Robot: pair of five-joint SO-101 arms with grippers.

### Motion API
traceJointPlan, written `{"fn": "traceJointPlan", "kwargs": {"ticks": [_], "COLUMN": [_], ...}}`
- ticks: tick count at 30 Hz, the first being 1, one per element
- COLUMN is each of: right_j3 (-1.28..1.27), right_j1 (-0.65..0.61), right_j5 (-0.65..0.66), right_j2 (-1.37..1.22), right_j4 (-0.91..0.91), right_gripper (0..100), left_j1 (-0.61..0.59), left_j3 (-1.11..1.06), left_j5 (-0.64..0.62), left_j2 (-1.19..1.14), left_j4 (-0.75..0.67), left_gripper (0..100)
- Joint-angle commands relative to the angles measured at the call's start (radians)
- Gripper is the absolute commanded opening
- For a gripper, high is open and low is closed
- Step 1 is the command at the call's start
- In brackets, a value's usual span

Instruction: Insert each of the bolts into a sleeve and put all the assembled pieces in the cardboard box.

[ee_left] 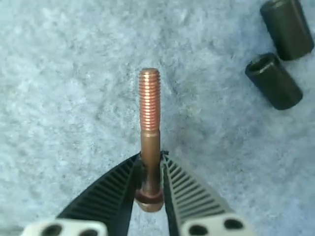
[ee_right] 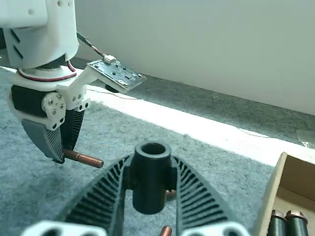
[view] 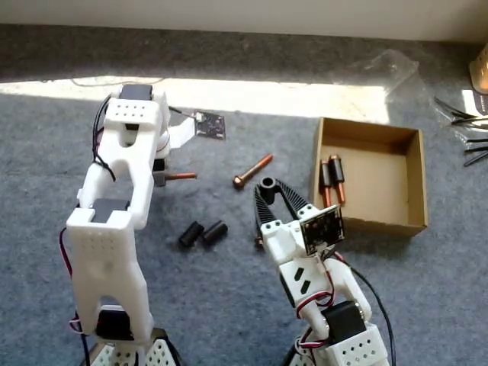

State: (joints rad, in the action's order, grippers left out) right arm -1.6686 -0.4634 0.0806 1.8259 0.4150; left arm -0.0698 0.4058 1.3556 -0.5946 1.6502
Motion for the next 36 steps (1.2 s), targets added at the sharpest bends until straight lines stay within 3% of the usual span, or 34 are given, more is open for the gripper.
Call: {"fn": "traceJointPlan", "kwargs": {"ticks": [1,8,22,36], "right_j3": [-0.145,-0.145,-0.145,-0.145], "right_j1": [-0.005,-0.005,-0.005,-0.005], "right_j5": [-0.002,-0.002,-0.002,-0.002], "right_j2": [0.013,0.013,0.013,0.013], "right_j4": [0.002,0.002,0.002,0.002], "right_gripper": [0.5,0.5,0.5,0.5], "left_j1": [-0.021,-0.01,0.016,0.016], "left_j3": [0.062,0.074,0.082,0.081], "left_j5": [0.252,0.256,0.253,0.252], "left_j2": [0.027,0.018,-0.133,-0.139], "left_j4": [-0.015,-0.081,-0.083,-0.074], "left_gripper": [1,1,1,1]}}
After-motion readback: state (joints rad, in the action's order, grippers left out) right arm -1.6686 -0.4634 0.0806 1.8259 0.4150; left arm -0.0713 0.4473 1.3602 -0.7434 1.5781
